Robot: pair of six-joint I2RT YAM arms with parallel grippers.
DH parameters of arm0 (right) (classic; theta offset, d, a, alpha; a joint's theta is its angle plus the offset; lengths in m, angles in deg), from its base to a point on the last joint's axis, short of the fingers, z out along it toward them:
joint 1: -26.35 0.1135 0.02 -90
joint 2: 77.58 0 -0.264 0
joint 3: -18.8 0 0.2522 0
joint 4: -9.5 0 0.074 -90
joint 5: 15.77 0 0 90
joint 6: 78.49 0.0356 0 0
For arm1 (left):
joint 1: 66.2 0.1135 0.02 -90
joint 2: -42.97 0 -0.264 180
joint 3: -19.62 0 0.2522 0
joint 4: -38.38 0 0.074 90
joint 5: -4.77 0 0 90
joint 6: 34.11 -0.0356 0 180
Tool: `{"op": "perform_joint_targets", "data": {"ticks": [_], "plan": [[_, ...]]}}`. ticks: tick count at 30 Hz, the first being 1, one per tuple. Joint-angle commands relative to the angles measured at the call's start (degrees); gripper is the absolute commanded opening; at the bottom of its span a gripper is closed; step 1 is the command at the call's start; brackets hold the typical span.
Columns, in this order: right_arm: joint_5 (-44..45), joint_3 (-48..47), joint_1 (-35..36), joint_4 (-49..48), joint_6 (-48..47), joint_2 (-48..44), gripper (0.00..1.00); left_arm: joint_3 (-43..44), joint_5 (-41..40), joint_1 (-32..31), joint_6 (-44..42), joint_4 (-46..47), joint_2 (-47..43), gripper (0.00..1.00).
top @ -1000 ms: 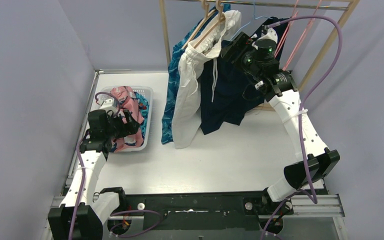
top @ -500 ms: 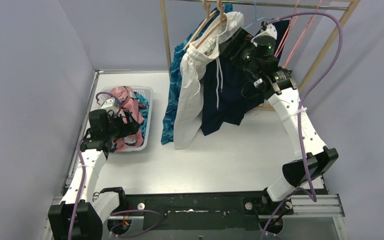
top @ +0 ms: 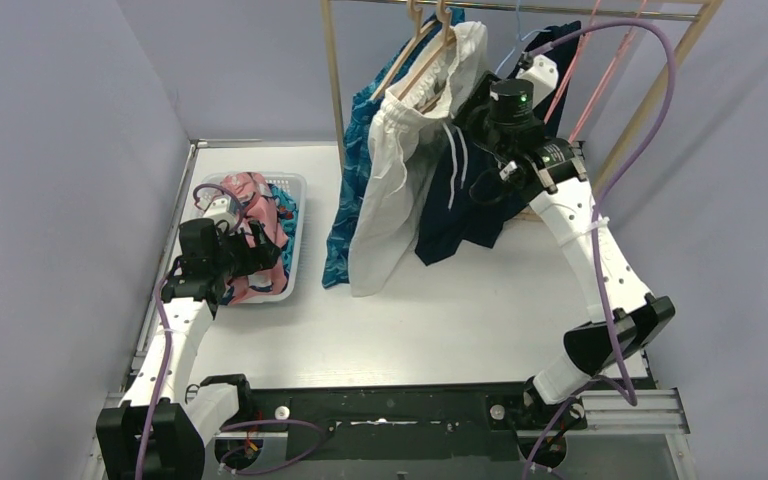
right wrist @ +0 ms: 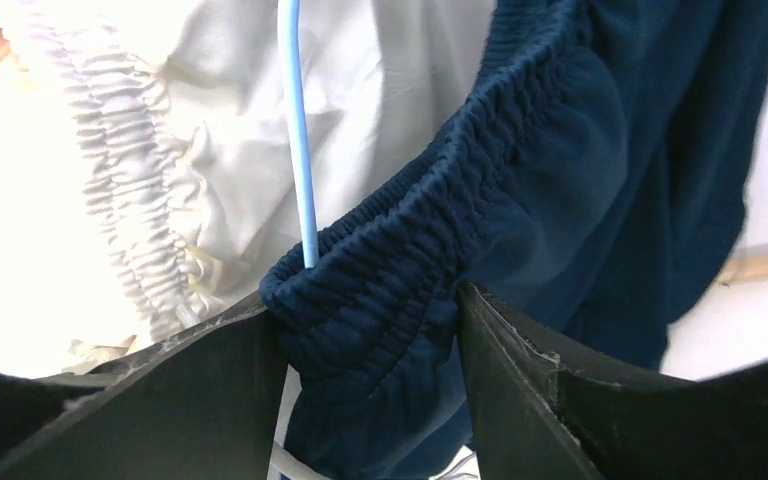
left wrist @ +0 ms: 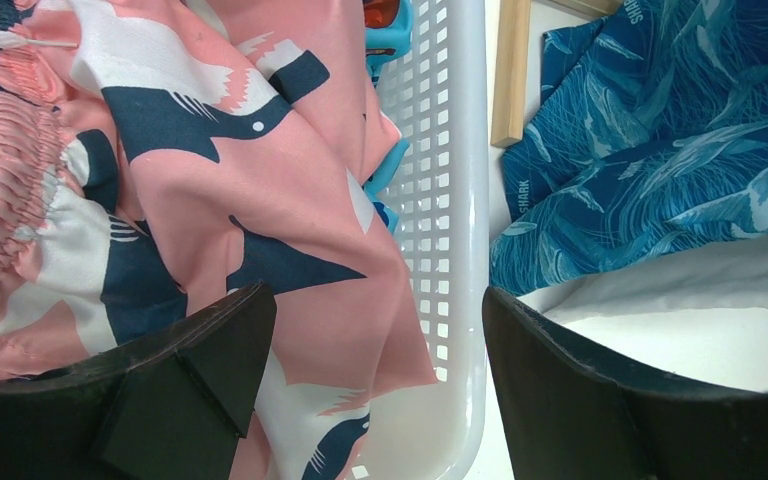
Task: Remove the shorts from the hanger
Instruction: Pick up the hanger from the clothes rod.
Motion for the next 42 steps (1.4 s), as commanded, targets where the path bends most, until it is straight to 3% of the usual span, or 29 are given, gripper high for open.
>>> {"op": "perform_joint_targets", "data": {"ticks": [1, 5, 14, 28, 31, 42], "plan": [[8.99, 0.97, 0.06, 0.97, -4.47, -6.44, 0.58, 1.04, 1.01, -0.19, -0.74, 2.01, 0.20, 0.76], [10.41, 2.09, -0.85, -0.10, -8.05, -7.89, 0.59, 1.15, 1.44, -0.19, -0.74, 2.02, 0.53, 0.76], [6.14, -8.33, -3.28, 5.68, -12.40, 0.06, 0.65, 1.10, 1.17, -0.24, -0.92, 1.59, 0.11, 0.76], [6.71, -6.83, -3.76, -0.67, -19.98, -4.07, 0.09, 1.05, 1.46, -0.53, -0.92, 1.51, 0.18, 0.76], [6.40, -2.88, -3.74, -4.67, -22.23, -5.50, 0.01, 1.03, 1.37, -0.55, -0.92, 1.44, 0.29, 0.76], [4.41, 12.90, -3.90, -25.78, -28.35, -15.16, 0.00, 1.11, 1.10, -0.63, -0.92, 1.19, 0.49, 0.76]]}}
